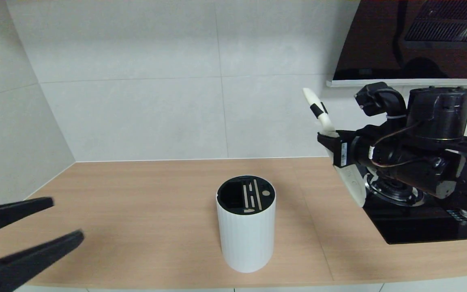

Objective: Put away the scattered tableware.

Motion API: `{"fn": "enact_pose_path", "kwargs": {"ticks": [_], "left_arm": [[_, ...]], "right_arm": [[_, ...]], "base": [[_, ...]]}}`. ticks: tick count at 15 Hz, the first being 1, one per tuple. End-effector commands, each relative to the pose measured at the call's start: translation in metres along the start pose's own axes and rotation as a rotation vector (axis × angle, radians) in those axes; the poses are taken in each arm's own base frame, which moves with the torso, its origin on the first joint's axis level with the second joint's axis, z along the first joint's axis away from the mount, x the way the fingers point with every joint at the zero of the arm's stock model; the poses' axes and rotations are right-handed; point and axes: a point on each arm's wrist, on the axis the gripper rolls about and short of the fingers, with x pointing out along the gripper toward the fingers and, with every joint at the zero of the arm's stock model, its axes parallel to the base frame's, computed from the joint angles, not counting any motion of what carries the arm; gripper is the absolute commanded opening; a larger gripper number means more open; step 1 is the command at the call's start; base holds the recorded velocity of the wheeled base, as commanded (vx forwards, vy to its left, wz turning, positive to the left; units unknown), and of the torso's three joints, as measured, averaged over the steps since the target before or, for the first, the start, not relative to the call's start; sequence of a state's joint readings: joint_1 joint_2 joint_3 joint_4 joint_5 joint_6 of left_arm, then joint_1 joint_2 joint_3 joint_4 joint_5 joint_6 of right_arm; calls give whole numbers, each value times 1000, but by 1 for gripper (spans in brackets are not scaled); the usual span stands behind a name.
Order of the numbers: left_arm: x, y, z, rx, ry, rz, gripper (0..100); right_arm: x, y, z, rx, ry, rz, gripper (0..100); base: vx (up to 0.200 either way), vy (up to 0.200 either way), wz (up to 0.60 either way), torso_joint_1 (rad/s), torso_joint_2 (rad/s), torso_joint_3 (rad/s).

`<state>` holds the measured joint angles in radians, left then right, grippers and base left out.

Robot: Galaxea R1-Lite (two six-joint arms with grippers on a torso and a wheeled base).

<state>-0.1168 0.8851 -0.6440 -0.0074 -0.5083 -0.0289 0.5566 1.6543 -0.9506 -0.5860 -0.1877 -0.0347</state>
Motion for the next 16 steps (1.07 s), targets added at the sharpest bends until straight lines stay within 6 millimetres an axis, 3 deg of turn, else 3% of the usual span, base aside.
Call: {"fn": "enact_pose_path", "kwargs": {"ticks": [1,5,8,16], "left_arm": [[111,8,10,-226,131,-248,100],[157,-16,14,-464,-19,-359,100],[175,-28,8,-565,-40,-408,100],[191,-35,-2,-560,-73,-402,100]], "right_arm": [[-18,31,14,22,-47,68,0],[-34,64,12,36,-33,156,0],[-37,81,1,26,3,190,0],[-46,113,-11,33,45,293,0]], "base": [[0,0,0,0,0,0],[0,0,0,0,0,0],[0,0,0,0,0,0],[0,0,0,0,0,0]]}}
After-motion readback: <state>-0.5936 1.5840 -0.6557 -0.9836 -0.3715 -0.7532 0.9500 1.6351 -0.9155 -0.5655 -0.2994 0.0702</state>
